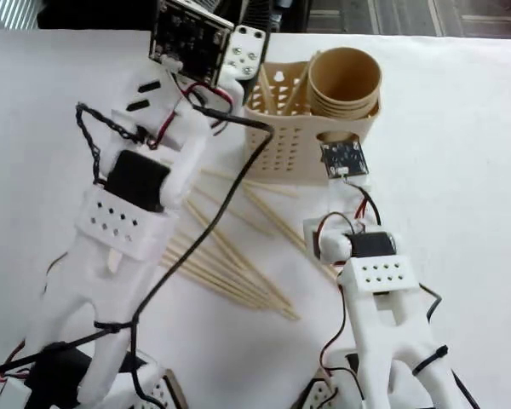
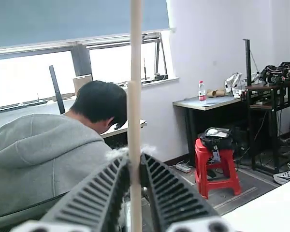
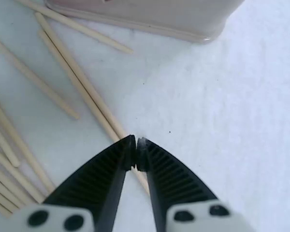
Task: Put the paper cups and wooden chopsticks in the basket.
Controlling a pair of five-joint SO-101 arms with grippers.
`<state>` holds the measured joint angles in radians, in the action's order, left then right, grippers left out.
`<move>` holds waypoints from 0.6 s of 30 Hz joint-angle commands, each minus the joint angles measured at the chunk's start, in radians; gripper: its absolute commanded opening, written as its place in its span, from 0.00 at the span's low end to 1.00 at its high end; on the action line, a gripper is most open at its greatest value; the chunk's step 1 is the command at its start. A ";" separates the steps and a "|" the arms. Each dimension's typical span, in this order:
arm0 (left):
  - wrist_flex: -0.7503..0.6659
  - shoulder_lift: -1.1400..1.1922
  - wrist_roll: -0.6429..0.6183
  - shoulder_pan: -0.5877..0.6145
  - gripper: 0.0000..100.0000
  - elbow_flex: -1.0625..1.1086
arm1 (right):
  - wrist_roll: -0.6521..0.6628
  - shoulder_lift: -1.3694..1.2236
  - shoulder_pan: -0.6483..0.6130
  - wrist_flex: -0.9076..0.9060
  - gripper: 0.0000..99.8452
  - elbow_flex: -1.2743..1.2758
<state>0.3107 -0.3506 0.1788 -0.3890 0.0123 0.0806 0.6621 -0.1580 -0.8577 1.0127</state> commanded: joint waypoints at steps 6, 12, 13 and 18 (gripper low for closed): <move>-0.118 0.093 -0.080 -0.028 0.02 -0.038 | -0.002 0.028 0.007 0.015 0.02 -0.006; -0.124 0.202 -0.190 -0.004 0.02 -0.038 | -0.002 0.028 0.008 0.015 0.02 -0.006; -0.123 0.222 -0.203 0.007 0.02 -0.037 | -0.002 0.028 0.008 0.015 0.02 -0.006; -0.121 0.288 -0.252 0.070 0.02 -0.003 | -0.002 0.028 0.007 0.015 0.02 -0.006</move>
<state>0.2094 -0.0652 -0.0345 -0.3613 0.0138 0.0806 0.6621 -0.1580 -0.8577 1.0127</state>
